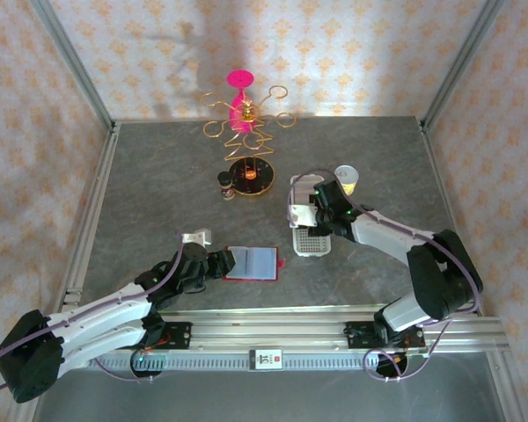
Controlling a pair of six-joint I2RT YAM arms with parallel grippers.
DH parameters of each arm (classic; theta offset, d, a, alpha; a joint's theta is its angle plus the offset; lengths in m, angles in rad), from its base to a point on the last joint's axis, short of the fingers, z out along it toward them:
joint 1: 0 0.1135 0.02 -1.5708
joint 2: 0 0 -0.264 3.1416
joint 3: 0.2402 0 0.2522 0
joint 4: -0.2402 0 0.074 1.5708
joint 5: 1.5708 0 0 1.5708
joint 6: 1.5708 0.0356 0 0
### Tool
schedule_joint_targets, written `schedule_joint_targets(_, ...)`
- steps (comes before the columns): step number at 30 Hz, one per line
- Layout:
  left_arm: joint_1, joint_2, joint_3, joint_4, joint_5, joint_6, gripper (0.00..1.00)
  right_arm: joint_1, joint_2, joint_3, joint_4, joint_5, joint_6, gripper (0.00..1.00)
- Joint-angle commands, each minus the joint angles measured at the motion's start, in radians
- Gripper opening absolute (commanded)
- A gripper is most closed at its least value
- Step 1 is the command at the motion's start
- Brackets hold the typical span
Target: Put the credit cards into the card holder
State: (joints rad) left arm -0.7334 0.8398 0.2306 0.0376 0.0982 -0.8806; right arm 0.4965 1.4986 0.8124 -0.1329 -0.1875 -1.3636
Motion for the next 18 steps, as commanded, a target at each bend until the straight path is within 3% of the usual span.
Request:
schedule_joint_targets(1,-0.007,-0.009,-0.022,0.039,0.011,0.011,0.46,-0.001,0.031,0.037,0.056,0.008,-0.023,0.69)
schedule_joint_targets(7,-0.007,-0.001,-0.020,0.045,0.012,0.006,0.46,0.002,0.054,0.051,0.074,0.022,-0.021,0.63)
schedule_joint_targets(18,-0.006,0.010,-0.029,0.056,0.023,-0.003,0.43,0.004,0.021,0.064,0.017,0.014,-0.029,0.34)
